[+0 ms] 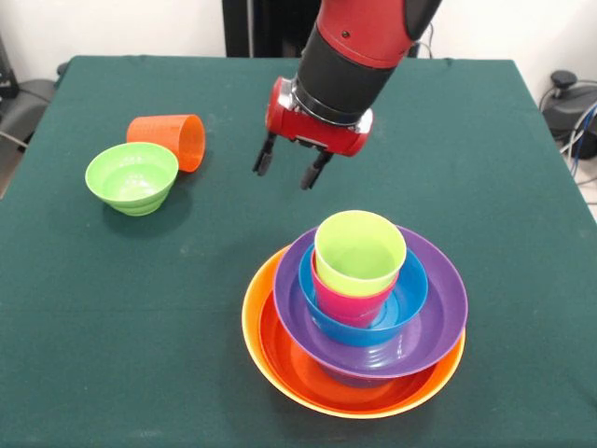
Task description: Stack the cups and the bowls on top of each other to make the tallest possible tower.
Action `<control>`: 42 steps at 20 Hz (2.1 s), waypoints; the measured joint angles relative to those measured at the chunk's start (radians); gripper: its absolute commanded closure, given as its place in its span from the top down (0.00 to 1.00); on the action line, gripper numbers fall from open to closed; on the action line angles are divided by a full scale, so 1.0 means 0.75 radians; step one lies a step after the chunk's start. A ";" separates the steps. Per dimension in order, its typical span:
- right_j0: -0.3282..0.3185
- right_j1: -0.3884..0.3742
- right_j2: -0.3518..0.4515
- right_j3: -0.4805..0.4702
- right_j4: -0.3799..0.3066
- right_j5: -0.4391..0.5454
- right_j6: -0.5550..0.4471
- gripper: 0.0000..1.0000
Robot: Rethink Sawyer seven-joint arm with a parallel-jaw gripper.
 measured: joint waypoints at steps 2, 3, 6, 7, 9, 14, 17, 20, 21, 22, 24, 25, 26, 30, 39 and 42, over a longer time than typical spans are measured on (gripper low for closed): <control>0.017 0.002 -0.029 0.000 0.000 0.000 0.014 1.00; 0.034 0.007 -0.060 0.000 0.001 -0.006 0.031 1.00; 0.050 0.015 -0.090 0.000 0.001 -0.019 0.048 1.00; 0.068 0.028 -0.121 0.000 0.001 -0.042 0.073 1.00; 0.082 0.042 -0.145 -0.001 0.001 -0.067 0.097 1.00; 0.106 0.082 -0.192 -0.001 0.001 -0.119 0.156 1.00; 0.123 0.113 -0.225 -0.001 0.001 -0.148 0.195 1.00; 0.143 0.133 -0.257 -0.001 0.001 -0.153 0.218 1.00; 0.148 0.136 -0.263 -0.001 0.001 -0.153 0.222 1.00; 0.154 0.139 -0.270 -0.001 0.002 -0.153 0.224 1.00; 0.164 0.141 -0.282 0.000 0.002 -0.153 0.227 1.00; 0.169 0.141 -0.288 0.001 0.002 -0.153 0.227 1.00; 0.172 0.139 -0.293 0.002 0.002 -0.153 0.227 1.00; 0.176 0.132 -0.308 0.005 0.003 -0.153 0.227 1.00; 0.176 0.105 -0.348 0.006 0.003 -0.153 0.227 1.00; 0.176 0.090 -0.359 0.008 0.003 -0.153 0.227 1.00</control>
